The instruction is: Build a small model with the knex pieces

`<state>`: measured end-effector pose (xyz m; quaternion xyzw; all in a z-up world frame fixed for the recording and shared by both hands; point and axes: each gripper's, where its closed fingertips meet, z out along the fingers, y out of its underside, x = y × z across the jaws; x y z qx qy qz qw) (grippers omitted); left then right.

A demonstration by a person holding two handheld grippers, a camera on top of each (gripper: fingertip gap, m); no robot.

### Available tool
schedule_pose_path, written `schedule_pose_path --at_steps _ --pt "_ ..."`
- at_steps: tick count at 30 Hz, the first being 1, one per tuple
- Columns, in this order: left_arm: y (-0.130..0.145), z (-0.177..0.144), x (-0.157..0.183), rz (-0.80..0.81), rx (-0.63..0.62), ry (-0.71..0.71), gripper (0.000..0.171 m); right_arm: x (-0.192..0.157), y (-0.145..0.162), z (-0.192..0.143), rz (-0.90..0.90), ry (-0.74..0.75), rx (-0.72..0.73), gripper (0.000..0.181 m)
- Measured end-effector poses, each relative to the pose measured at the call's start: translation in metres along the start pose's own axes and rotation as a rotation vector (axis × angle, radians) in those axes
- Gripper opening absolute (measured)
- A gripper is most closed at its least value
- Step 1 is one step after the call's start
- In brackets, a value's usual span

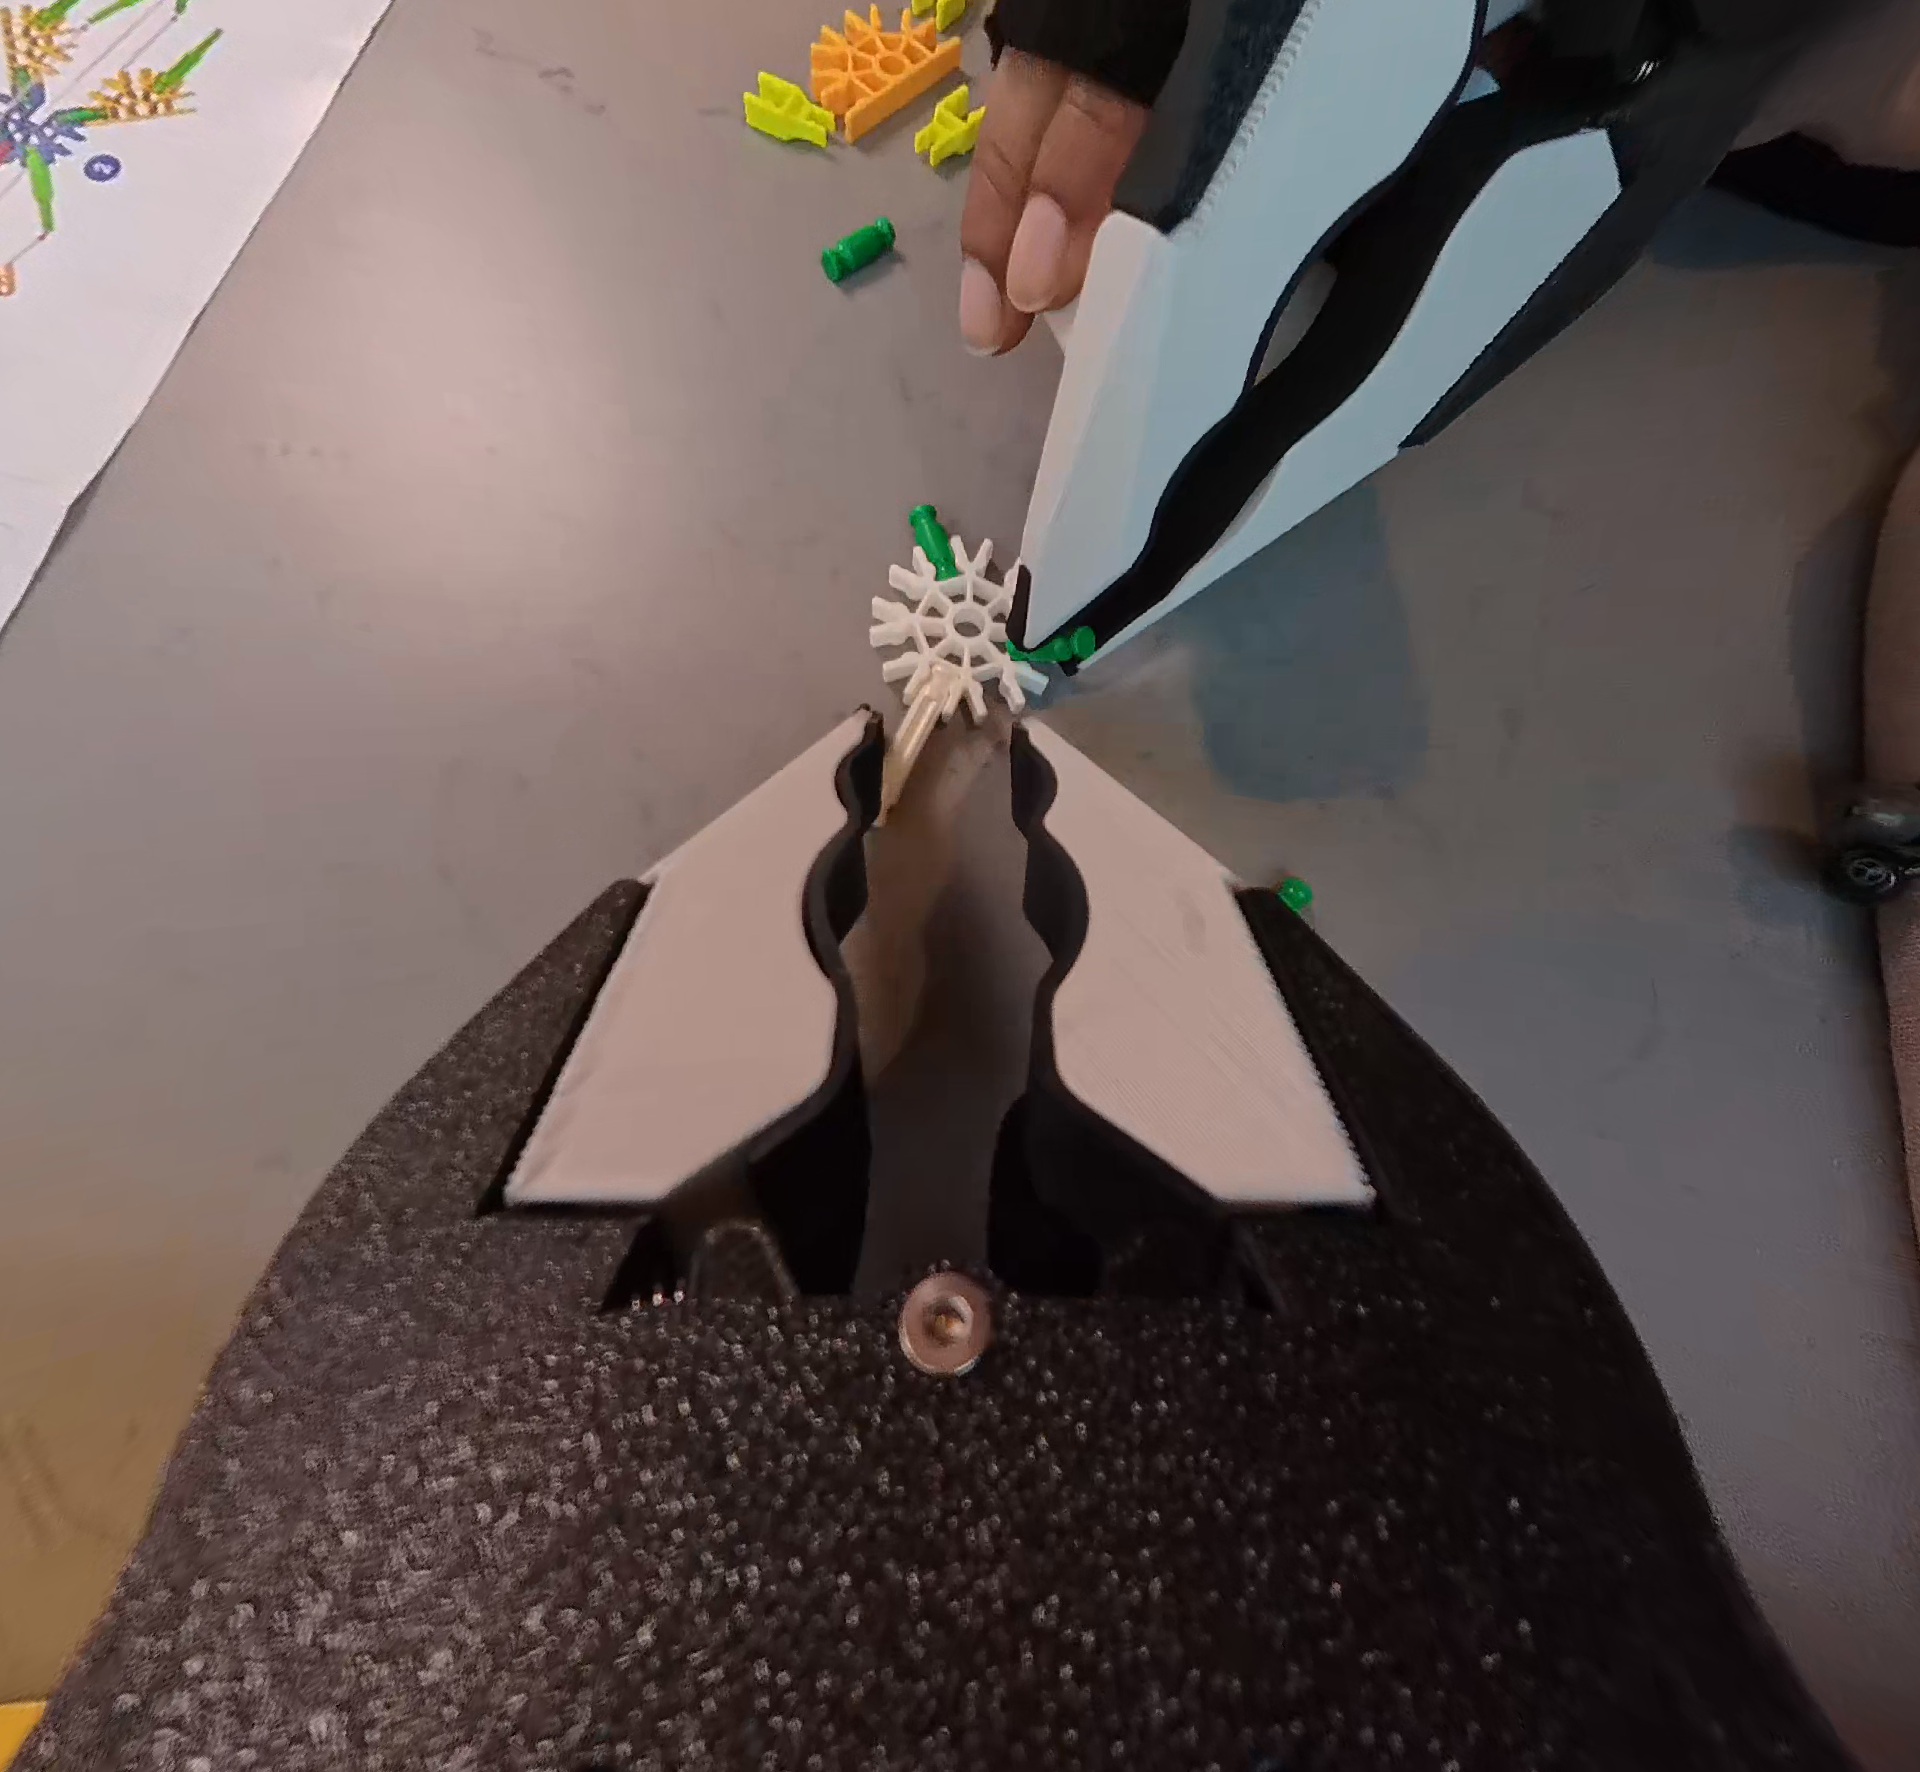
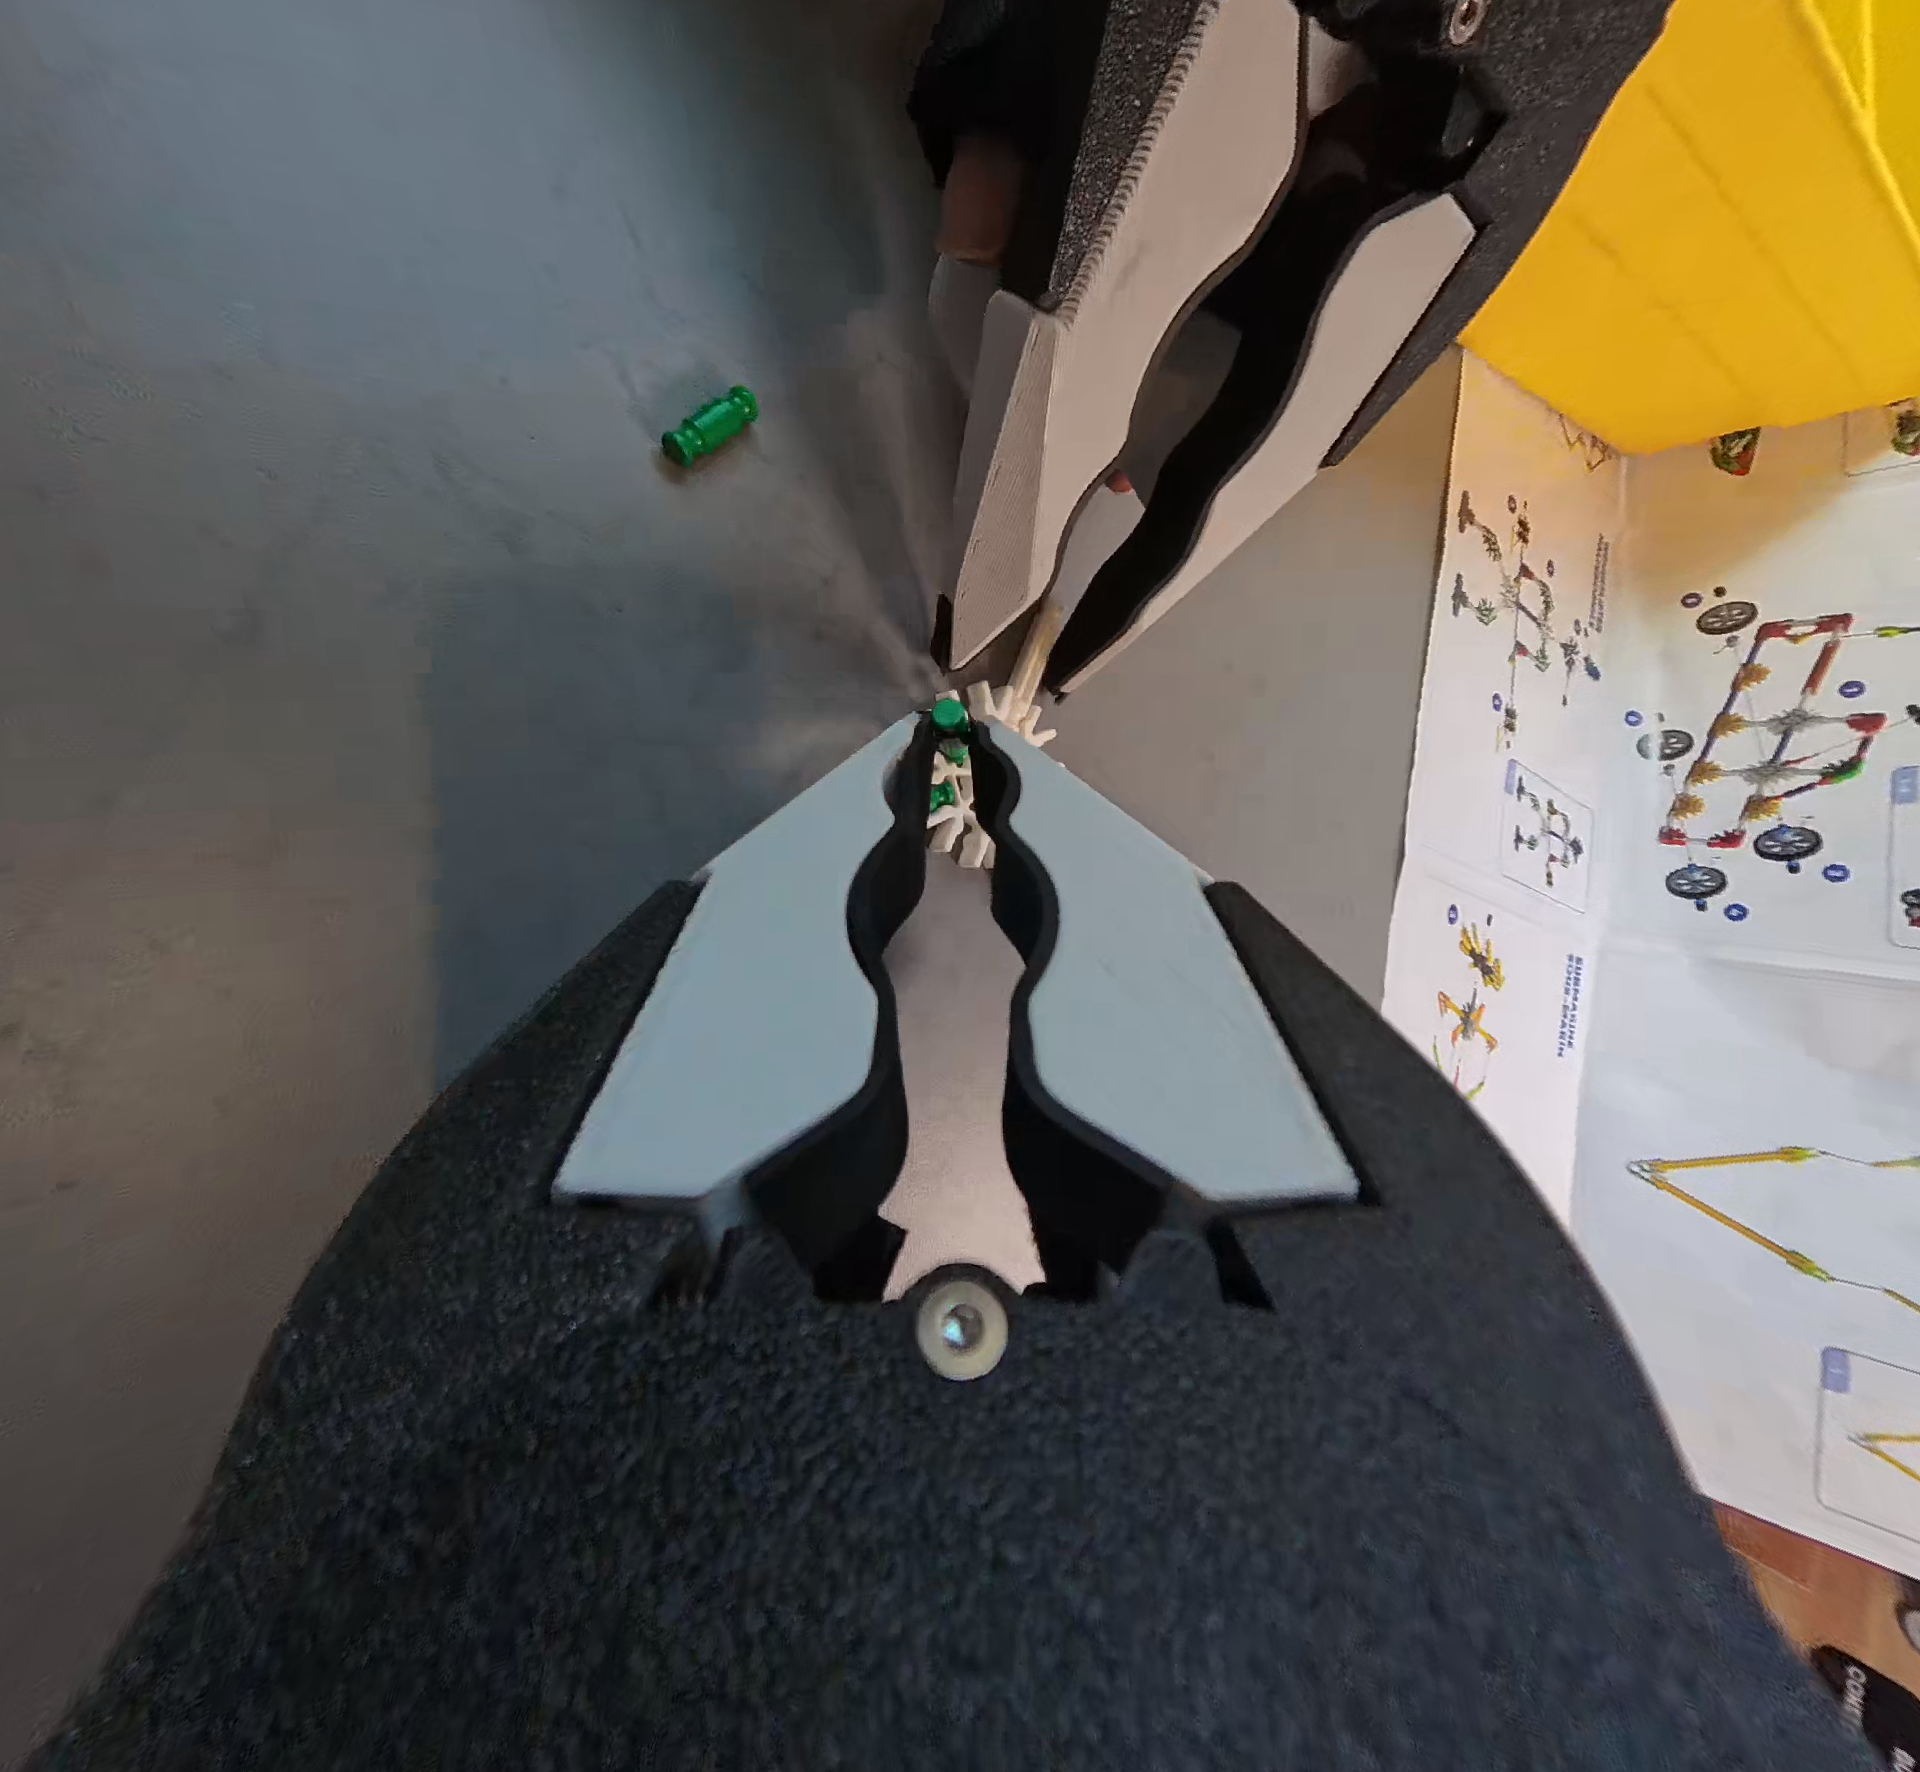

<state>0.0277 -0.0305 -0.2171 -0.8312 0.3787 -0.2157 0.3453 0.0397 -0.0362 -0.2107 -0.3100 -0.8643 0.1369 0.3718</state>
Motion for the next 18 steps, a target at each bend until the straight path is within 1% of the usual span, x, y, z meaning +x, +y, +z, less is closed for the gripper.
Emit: schedule_pose_path --at_steps 5,9,14,18 --pt "0.002 0.001 -0.002 0.010 -0.013 -0.022 0.018 -0.004 0.000 0.000 -0.038 -0.008 -0.027 0.010" --pt "0.002 0.001 -0.002 0.011 -0.015 -0.027 0.018 -0.005 0.001 -0.001 -0.010 -0.022 -0.021 0.015" --pt "0.002 0.001 -0.002 0.016 -0.018 -0.031 0.018 -0.010 -0.002 -0.006 0.107 -0.096 0.032 0.027" --pt "0.002 0.001 -0.002 0.015 -0.018 -0.030 0.018 -0.009 -0.008 -0.010 0.233 -0.147 0.121 0.026"
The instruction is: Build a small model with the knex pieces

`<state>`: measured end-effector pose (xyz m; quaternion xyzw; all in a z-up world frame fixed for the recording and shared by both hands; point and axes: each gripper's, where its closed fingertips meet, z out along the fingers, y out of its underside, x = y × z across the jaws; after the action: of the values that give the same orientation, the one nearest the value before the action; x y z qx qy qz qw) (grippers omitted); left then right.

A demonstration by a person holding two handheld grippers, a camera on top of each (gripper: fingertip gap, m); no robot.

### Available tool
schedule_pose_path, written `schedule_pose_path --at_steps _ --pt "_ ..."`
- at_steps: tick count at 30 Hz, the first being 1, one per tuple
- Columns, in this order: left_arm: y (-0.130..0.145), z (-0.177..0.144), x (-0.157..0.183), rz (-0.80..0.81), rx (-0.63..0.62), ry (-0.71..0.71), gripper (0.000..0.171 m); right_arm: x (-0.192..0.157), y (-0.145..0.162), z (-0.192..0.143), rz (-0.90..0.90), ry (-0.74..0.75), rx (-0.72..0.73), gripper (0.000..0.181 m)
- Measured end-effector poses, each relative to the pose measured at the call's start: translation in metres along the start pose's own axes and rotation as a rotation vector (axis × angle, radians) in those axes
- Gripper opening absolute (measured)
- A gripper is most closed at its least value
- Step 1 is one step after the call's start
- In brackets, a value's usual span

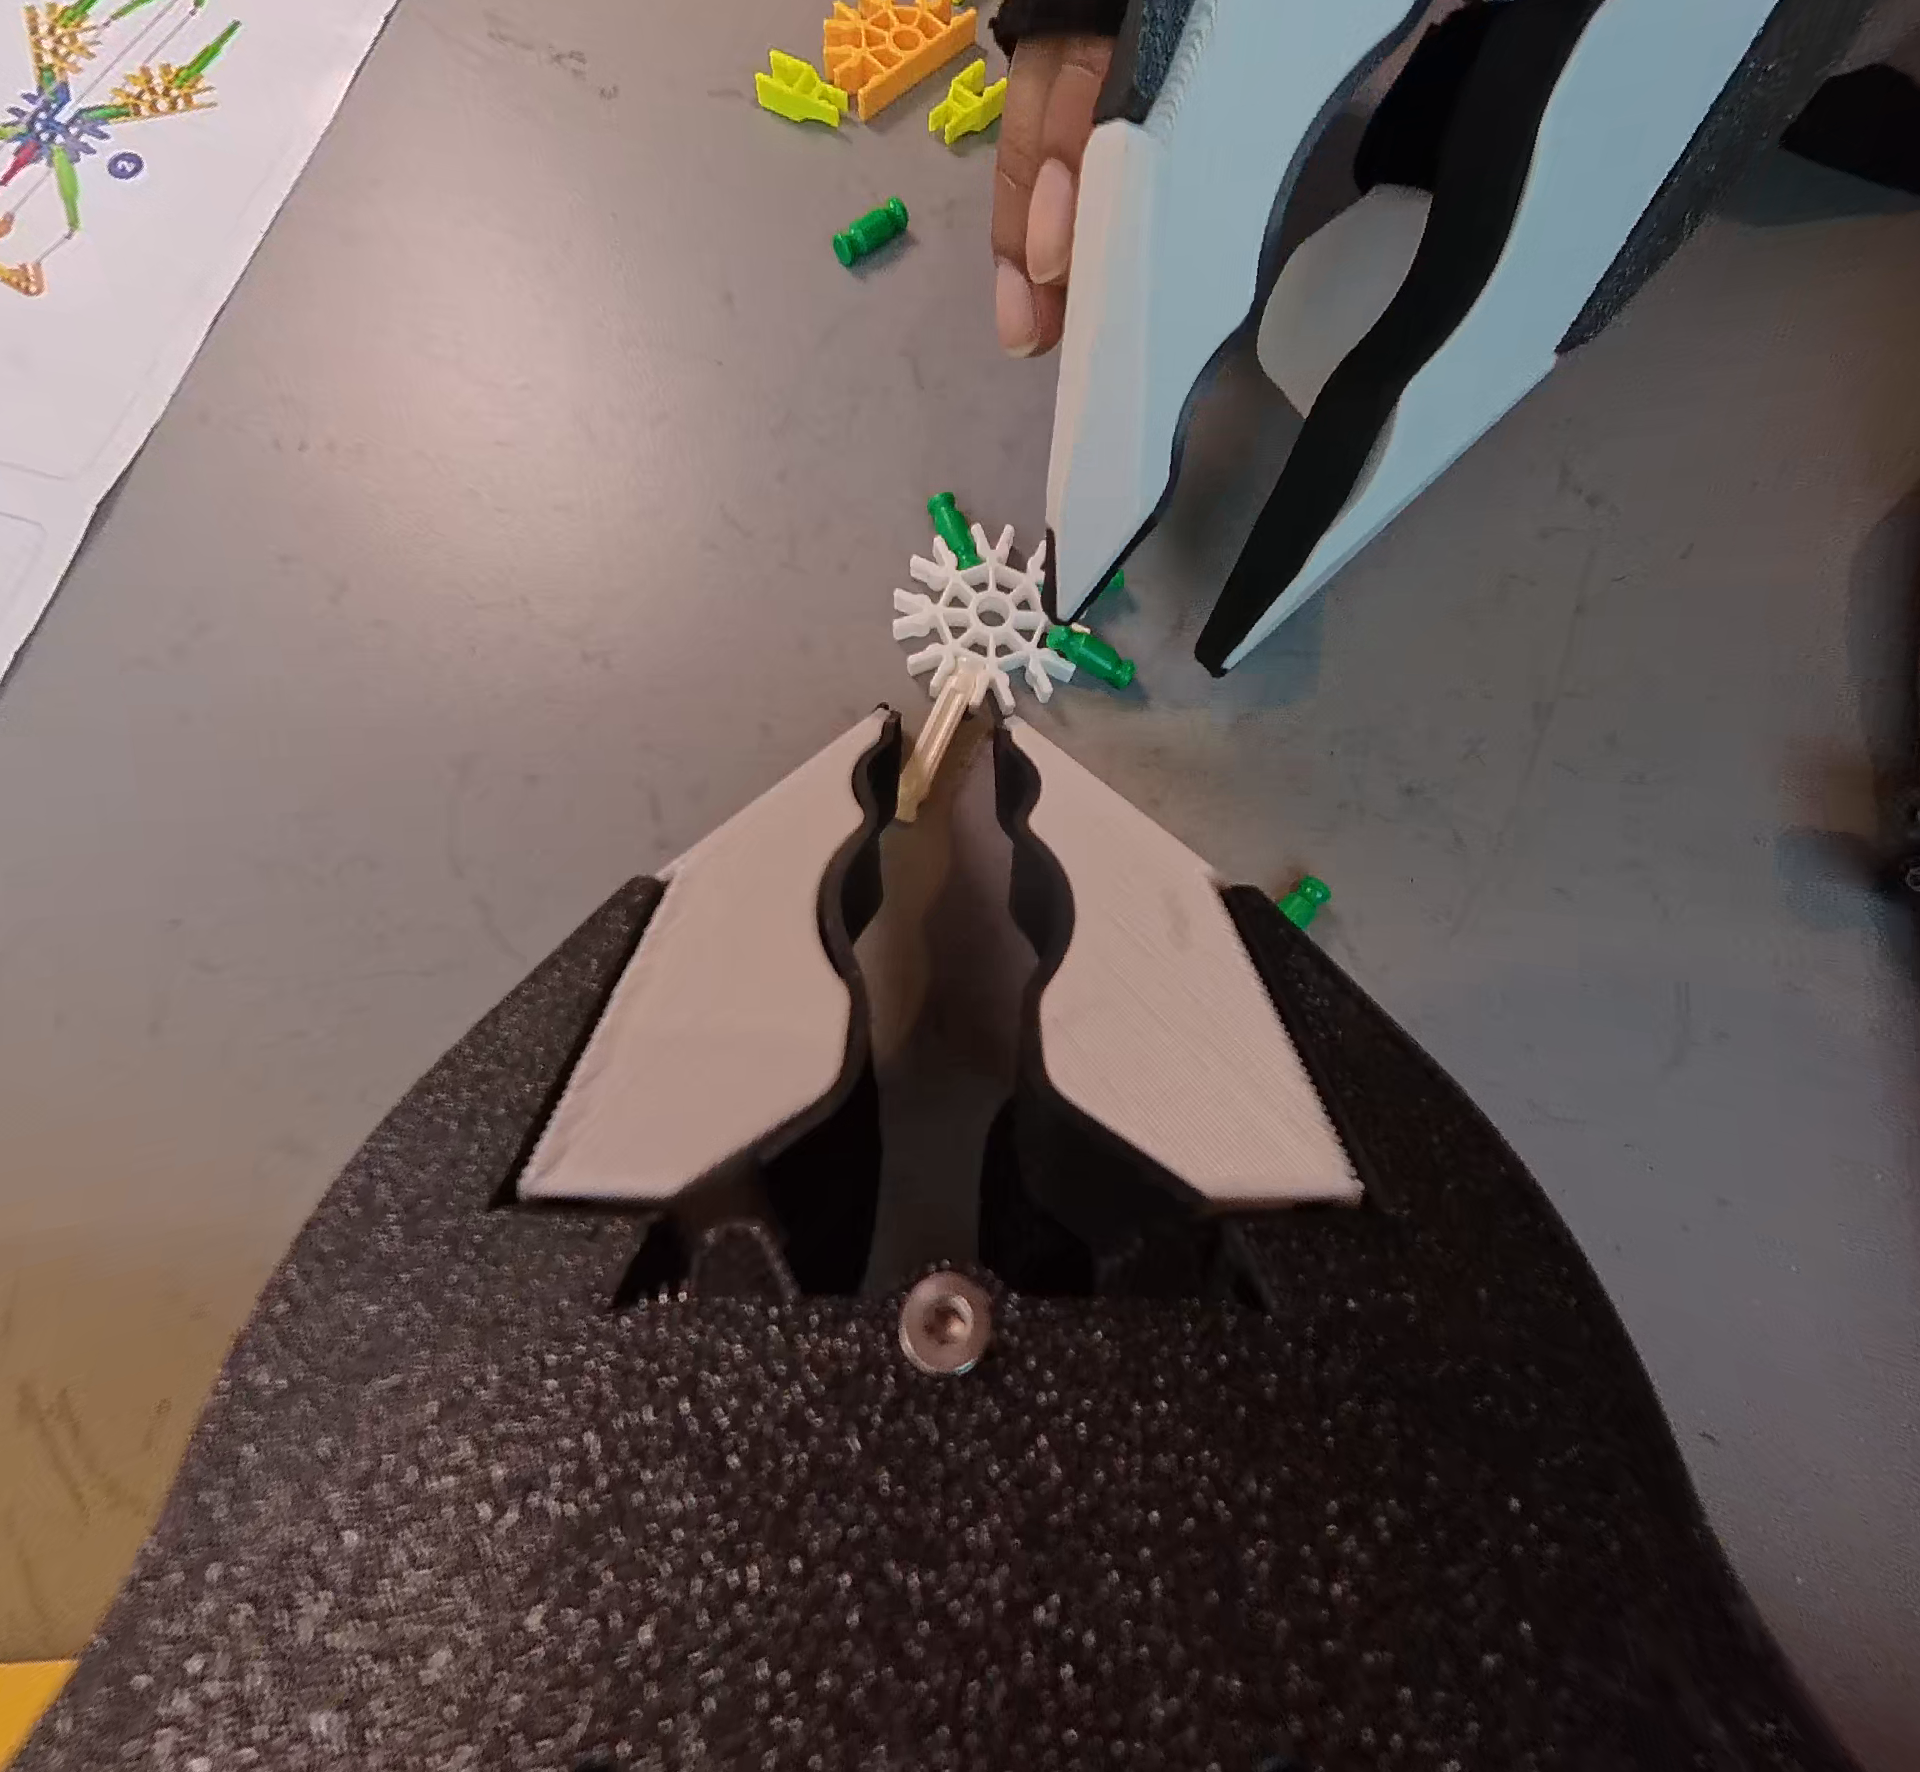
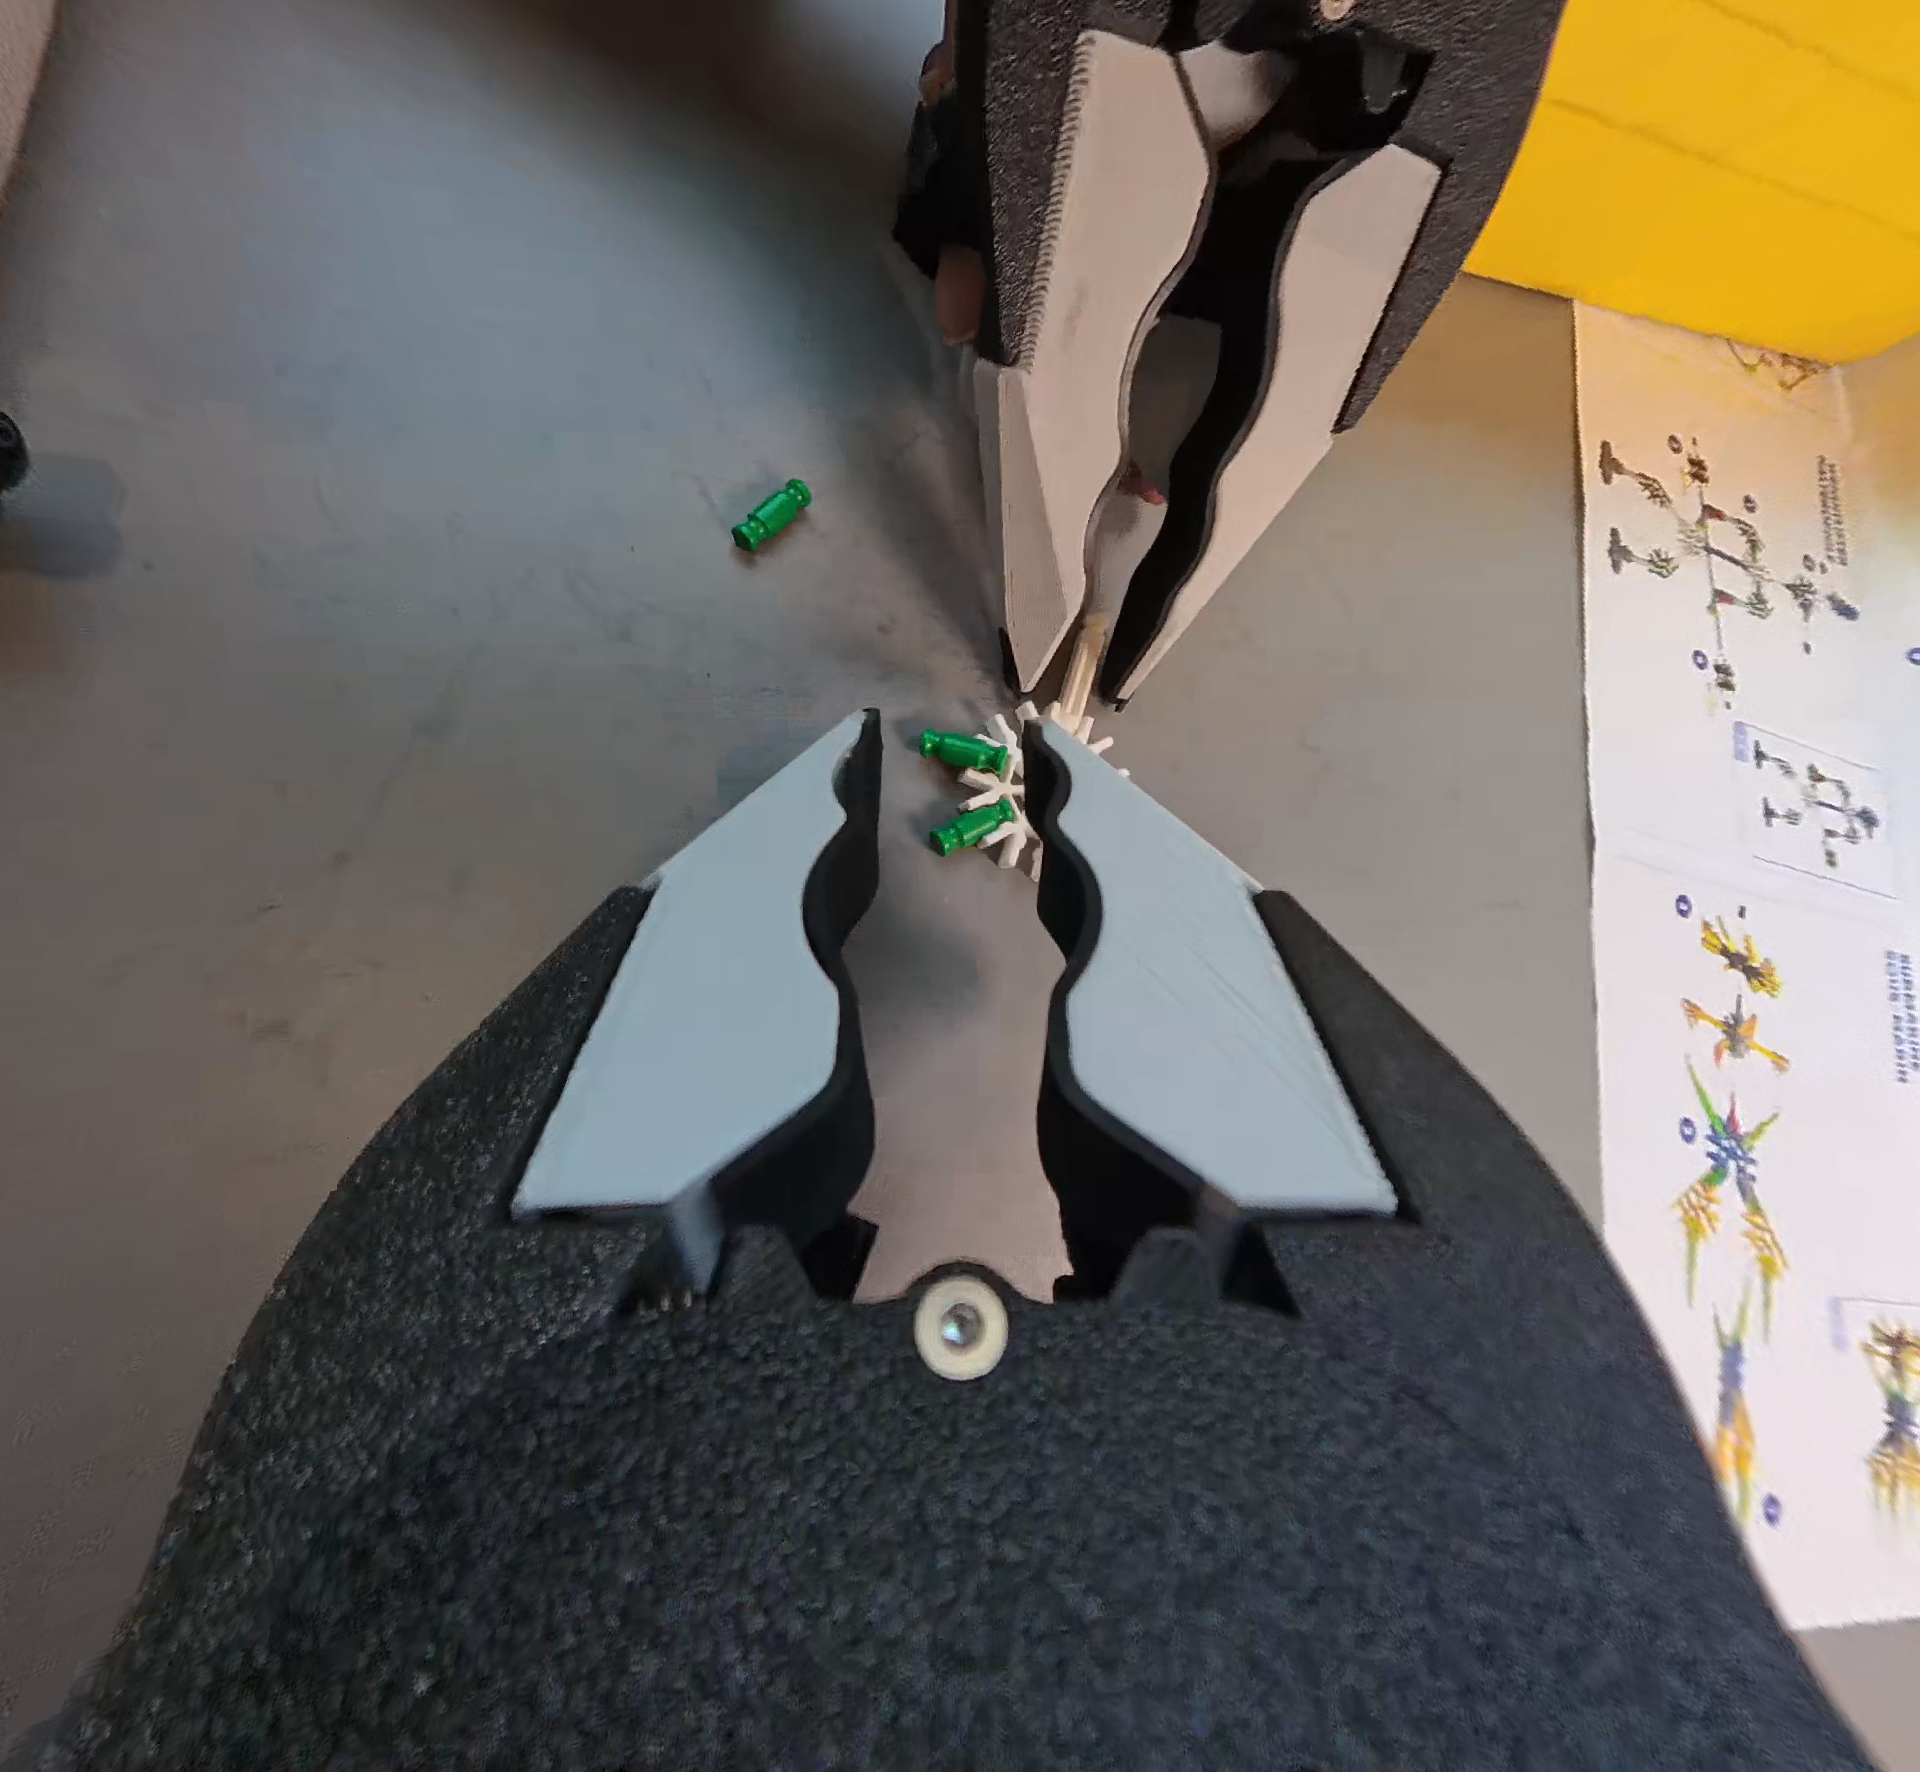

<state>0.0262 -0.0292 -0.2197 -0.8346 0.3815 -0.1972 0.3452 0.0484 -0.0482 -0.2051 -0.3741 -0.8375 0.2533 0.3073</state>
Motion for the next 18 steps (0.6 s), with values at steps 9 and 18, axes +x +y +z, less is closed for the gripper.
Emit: schedule_pose_path --at_steps 9,18 --pt "0.0002 0.0000 0.0000 0.005 -0.003 -0.004 0.018 0.0033 -0.0012 0.0006 0.077 -0.010 0.025 0.011" --pt "0.0001 -0.0001 0.0002 0.005 -0.003 -0.004 0.018 0.0058 0.0028 0.0021 0.091 -0.001 0.004 0.008"
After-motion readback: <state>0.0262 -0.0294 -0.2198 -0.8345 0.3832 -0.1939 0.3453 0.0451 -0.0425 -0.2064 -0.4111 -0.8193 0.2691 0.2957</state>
